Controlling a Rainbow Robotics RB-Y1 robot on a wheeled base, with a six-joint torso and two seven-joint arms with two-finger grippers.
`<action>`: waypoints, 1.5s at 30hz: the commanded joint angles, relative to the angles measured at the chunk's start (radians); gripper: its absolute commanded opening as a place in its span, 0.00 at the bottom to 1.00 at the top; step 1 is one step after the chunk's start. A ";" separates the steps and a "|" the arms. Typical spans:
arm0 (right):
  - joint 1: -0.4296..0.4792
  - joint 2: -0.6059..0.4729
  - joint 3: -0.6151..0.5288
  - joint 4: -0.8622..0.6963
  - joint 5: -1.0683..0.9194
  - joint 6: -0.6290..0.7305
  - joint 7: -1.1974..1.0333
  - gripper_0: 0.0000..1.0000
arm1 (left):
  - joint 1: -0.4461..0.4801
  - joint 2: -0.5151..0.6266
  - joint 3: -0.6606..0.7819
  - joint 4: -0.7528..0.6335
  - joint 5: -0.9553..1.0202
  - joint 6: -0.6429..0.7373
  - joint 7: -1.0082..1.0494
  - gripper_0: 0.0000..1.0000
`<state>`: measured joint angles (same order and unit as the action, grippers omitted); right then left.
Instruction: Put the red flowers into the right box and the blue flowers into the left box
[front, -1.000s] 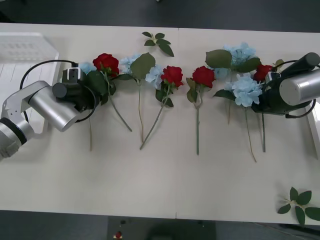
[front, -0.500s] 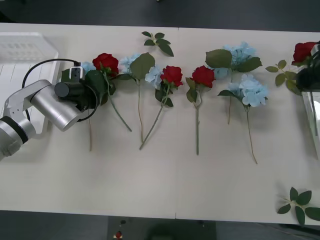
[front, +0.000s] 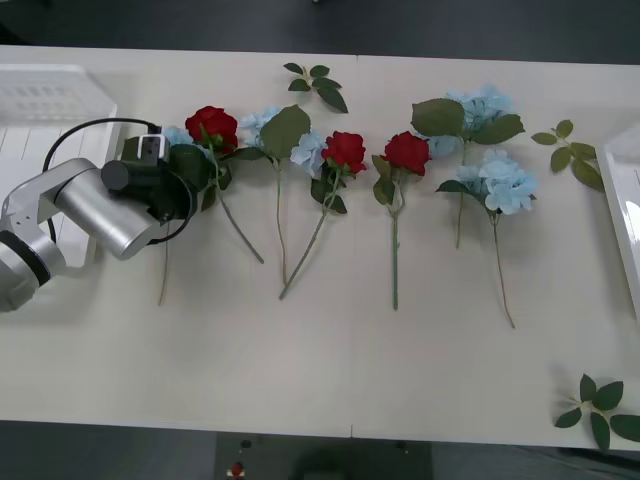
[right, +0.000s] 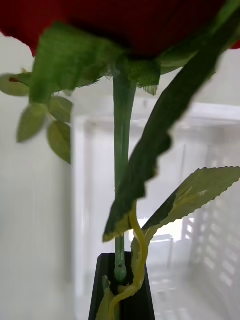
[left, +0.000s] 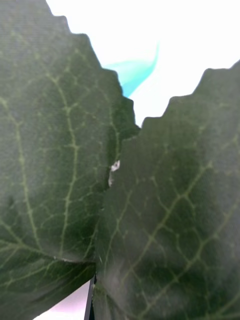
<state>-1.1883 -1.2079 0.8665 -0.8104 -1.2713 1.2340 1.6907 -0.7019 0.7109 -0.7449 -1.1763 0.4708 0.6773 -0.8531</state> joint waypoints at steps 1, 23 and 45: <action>-0.022 -0.032 0.014 0.120 0.000 -0.019 0.129 0.00 | -0.011 0.079 0.030 -0.083 0.088 0.051 -0.152 0.00; 0.148 0.117 0.193 0.508 -0.057 -0.429 0.222 0.00 | -0.011 0.134 0.668 -0.507 0.341 0.998 -0.661 0.00; 0.061 0.100 0.149 0.522 -0.203 -0.334 0.357 0.87 | -0.011 0.133 0.912 -0.579 0.408 0.972 -0.722 0.00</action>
<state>-1.0359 -1.0531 1.0263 -0.2877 -1.4208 0.8221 1.9281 -0.7007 0.8213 0.1306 -1.7572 0.8881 1.6560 -1.5380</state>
